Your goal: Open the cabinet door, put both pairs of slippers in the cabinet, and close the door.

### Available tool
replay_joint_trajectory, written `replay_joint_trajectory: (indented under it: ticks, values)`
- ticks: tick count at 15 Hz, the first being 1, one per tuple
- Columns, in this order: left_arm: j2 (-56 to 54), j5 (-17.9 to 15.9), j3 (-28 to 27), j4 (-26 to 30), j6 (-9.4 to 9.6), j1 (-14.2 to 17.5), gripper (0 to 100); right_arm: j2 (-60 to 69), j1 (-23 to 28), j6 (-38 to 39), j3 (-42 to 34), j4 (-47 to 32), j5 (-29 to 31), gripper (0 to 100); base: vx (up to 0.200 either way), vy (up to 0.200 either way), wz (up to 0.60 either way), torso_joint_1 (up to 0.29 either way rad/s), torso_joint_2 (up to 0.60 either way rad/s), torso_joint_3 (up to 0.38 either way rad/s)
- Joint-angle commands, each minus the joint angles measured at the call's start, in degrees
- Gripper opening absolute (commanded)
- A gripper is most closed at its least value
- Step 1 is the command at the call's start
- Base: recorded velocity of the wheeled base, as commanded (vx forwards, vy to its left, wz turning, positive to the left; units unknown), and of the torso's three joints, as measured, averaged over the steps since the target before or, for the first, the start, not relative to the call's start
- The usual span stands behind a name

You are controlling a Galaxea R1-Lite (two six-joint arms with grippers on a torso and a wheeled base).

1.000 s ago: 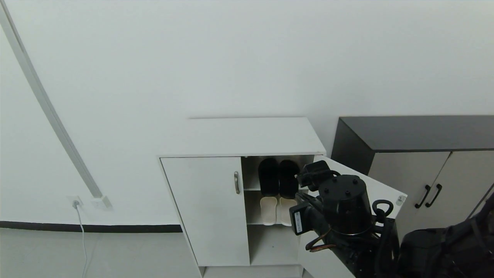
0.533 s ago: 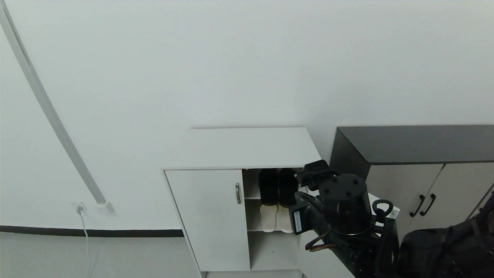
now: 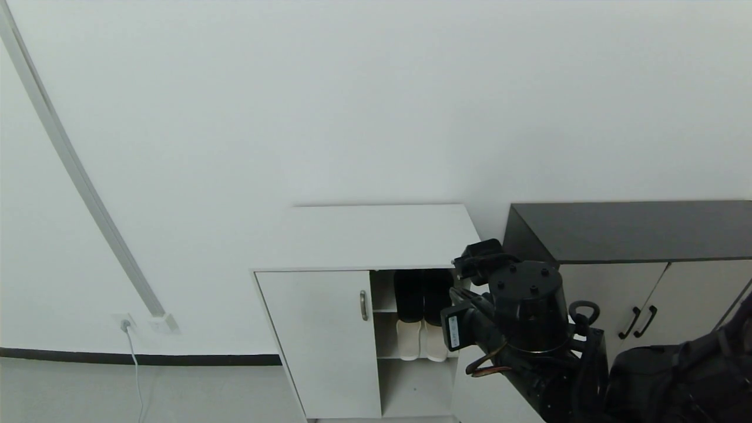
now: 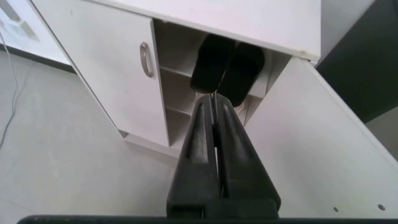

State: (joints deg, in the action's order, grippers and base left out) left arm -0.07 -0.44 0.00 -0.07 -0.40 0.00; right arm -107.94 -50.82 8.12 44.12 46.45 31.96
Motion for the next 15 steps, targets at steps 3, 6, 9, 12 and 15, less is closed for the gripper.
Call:
replay_joint_trajectory:
  ticks: [3,6,9,12,15]
  values:
    - [0.1,0.0,0.0,0.0,0.05,0.0,0,-0.3,0.4,-0.9,-0.4,1.2,-0.1,0,0.000,0.000,0.00,0.079,-0.16,-0.087]
    - [0.1,0.0,0.0,0.0,0.05,-0.1,0,-0.3,0.5,-1.0,-0.4,1.2,-0.1,0,0.000,0.000,0.00,0.000,0.00,0.000]
    - [0.1,0.0,0.0,0.0,0.05,0.0,0,-0.3,0.5,-1.0,-0.6,1.1,-0.1,0,0.000,0.000,0.00,0.000,0.00,0.000]
    - [0.1,0.0,0.0,0.0,0.05,0.0,0,-0.3,0.5,-1.4,-0.7,1.1,0.0,0,0.000,0.000,-0.20,-0.001,0.00,0.002]
    - [0.1,0.0,0.0,0.0,0.05,0.0,0,-0.3,0.5,-1.7,-1.0,1.2,-0.1,0,0.000,0.000,-0.60,-0.004,0.00,0.004]
